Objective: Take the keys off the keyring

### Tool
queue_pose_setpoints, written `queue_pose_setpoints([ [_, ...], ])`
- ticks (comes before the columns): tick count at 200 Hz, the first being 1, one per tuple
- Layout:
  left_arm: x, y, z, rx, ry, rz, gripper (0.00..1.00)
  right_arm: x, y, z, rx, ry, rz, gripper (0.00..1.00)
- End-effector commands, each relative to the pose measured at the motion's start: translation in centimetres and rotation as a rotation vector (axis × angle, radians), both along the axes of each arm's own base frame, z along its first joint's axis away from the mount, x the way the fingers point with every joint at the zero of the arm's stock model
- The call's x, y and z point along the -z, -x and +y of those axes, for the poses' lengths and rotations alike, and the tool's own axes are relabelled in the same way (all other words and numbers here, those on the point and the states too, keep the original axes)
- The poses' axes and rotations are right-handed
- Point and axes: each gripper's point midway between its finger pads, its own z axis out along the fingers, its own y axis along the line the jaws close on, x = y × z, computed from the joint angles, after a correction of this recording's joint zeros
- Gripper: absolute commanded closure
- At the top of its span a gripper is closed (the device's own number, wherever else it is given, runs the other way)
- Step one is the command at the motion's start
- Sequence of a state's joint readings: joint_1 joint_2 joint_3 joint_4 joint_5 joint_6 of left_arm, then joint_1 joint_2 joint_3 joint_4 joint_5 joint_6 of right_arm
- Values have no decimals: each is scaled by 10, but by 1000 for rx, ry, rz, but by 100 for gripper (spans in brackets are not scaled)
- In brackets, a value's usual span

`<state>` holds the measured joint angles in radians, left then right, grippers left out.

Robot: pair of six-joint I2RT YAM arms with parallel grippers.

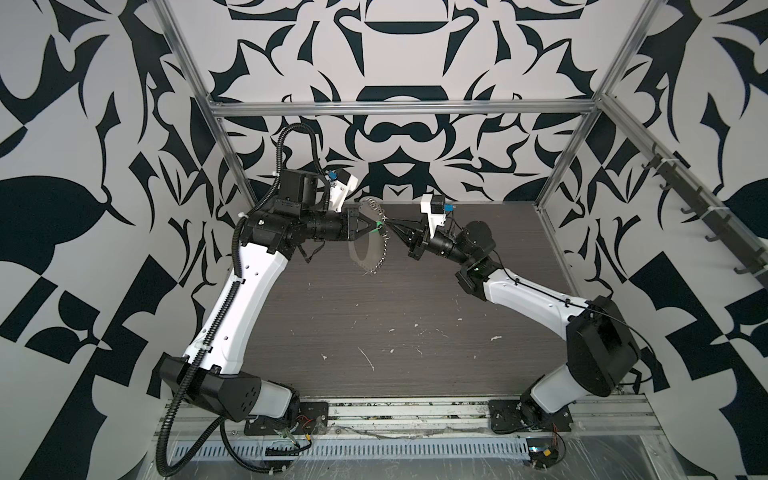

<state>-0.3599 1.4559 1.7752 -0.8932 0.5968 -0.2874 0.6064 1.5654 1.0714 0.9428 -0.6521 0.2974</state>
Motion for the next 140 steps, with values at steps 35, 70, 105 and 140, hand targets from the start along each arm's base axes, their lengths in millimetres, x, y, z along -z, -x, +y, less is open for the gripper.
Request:
queue_pose_setpoints([
  [35, 13, -10, 33, -23, -364, -78, 100, -67, 32, -18, 36, -21, -274, 100],
  [70, -7, -7, 29, -11, -415, -225, 100, -49, 26, -11, 90, 136, -301, 100],
  [105, -40, 7, 12, 12, -267, -271, 100, -32, 27, 8, 139, 270, -373, 100],
  [140, -42, 8, 21, -14, -306, -270, 100, -34, 27, 7, 132, 229, -367, 100],
])
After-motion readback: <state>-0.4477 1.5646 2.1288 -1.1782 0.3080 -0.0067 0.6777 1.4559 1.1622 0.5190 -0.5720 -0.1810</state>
